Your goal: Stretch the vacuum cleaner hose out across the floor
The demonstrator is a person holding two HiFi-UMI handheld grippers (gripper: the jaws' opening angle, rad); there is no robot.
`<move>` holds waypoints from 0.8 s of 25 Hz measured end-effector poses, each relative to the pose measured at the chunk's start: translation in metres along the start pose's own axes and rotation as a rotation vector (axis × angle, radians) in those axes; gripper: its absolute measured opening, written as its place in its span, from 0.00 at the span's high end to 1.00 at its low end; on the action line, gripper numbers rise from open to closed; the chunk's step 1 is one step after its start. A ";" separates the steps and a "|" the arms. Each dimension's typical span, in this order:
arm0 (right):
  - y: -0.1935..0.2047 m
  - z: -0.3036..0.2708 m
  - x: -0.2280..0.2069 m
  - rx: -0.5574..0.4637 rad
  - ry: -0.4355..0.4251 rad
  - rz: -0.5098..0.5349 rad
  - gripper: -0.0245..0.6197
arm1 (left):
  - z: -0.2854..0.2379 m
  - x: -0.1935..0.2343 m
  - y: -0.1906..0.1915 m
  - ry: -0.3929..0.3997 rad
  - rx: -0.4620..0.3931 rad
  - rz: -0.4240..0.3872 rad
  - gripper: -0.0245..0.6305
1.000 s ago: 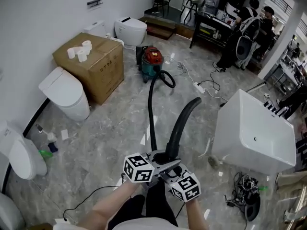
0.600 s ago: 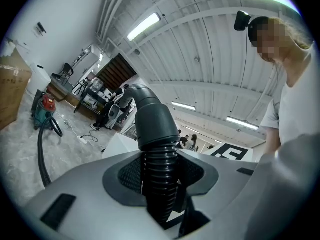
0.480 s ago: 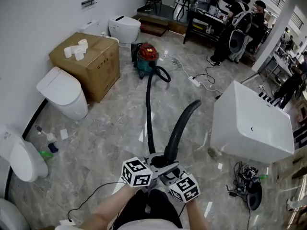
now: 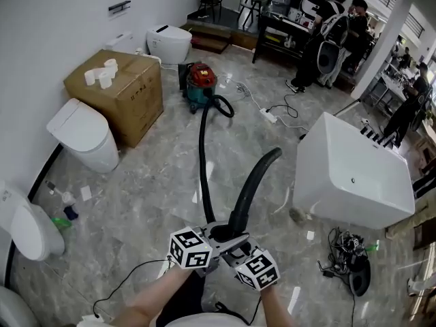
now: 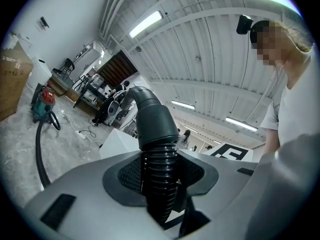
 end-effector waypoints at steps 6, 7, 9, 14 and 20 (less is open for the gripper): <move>0.012 0.045 0.006 -0.005 -0.014 0.025 0.68 | -0.015 -0.039 0.023 -0.006 -0.006 -0.023 0.70; 0.015 0.053 0.007 -0.005 -0.019 0.030 0.68 | -0.017 -0.046 0.027 -0.012 -0.011 -0.027 0.70; 0.019 0.069 0.010 -0.005 -0.030 0.034 0.68 | -0.021 -0.061 0.036 -0.025 -0.021 -0.033 0.70; 0.034 0.112 0.022 0.002 -0.061 0.045 0.68 | -0.029 -0.100 0.061 -0.057 -0.037 -0.043 0.70; 0.056 0.157 0.041 0.005 -0.092 0.059 0.68 | -0.030 -0.143 0.094 -0.083 -0.052 -0.043 0.70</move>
Point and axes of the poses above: the fingertips, and each gripper's own axes: z backward along the fingers, x to its left, y out of its underside, the point moved 5 cm from there along z, backward along the fingers, and after that the axes turned 13 degrees about -x, right-handed, at the moved point
